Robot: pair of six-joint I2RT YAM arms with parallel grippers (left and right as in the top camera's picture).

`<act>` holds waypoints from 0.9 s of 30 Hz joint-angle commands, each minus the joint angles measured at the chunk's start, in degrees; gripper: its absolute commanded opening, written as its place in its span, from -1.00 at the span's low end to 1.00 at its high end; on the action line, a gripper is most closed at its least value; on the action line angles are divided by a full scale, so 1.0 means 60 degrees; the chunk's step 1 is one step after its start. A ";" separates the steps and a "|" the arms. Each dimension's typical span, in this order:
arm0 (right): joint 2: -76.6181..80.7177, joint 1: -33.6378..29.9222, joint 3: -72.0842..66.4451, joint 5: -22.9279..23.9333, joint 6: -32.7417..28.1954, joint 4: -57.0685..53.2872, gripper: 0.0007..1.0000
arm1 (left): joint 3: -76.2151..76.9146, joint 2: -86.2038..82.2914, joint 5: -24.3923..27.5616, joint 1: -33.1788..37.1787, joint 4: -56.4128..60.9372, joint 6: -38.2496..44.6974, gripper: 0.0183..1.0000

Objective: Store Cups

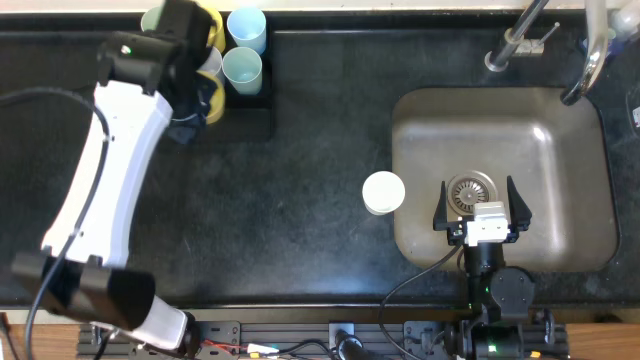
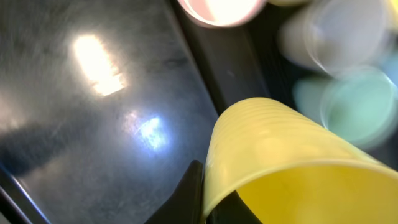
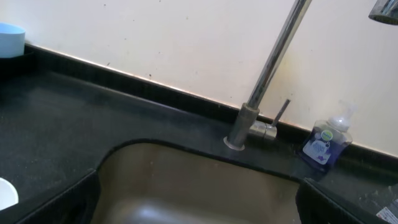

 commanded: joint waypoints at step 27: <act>-0.0080 0.0051 -0.0131 0.0069 0.0040 0.0047 0.99 | -0.0648 0.2062 0.1486 0.1395 0.1508 -0.1239 -0.96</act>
